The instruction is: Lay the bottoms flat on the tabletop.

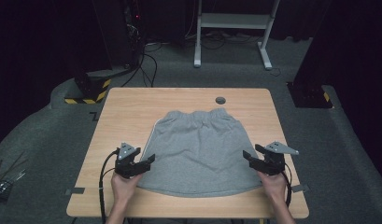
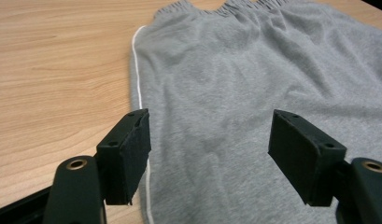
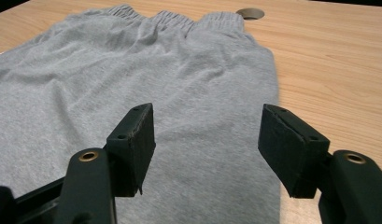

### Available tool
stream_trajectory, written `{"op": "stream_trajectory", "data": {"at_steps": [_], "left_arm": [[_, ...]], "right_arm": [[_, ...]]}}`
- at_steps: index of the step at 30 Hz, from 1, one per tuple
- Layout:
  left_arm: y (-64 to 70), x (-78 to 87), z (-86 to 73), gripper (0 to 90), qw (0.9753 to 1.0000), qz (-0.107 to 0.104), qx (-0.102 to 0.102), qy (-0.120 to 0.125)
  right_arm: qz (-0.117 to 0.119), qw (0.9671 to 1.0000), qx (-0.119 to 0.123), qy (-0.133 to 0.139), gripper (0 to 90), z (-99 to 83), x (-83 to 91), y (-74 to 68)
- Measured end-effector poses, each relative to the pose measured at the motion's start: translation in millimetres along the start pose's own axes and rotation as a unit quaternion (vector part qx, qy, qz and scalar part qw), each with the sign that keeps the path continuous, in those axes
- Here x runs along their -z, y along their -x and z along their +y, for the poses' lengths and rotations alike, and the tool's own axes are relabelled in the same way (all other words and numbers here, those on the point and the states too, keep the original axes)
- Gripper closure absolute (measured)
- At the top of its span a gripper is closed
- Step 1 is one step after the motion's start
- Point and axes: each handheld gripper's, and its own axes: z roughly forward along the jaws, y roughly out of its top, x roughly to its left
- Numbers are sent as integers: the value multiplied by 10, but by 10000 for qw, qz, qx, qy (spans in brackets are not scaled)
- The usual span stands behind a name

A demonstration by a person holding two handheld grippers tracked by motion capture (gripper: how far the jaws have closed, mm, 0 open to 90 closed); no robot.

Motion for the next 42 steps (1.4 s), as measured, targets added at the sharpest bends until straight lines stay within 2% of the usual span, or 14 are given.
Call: {"op": "stream_trajectory", "data": {"at_steps": [13, 27, 33, 39, 42], "left_arm": [[-133, 83, -72, 300, 9997, 188, 155, 14], [-272, 93, -198, 307, 9985, 453, 285, -126], [-361, 99, -263, 309, 9973, 577, 430, -158], [-438, 82, -315, 313, 9957, 783, 407, -293], [-473, 66, -335, 313, 9947, 877, 418, -333]], "right_arm": [[-158, 9997, -162, 41, 361, -97, 104, 132], [-523, 9977, -435, -20, 368, -285, 219, 363], [-666, 9964, -502, -157, 379, -354, 205, 408], [-880, 9936, -563, -430, 403, -438, 144, 446], [-1044, 9916, -500, -577, 409, -471, 114, 466]]}}
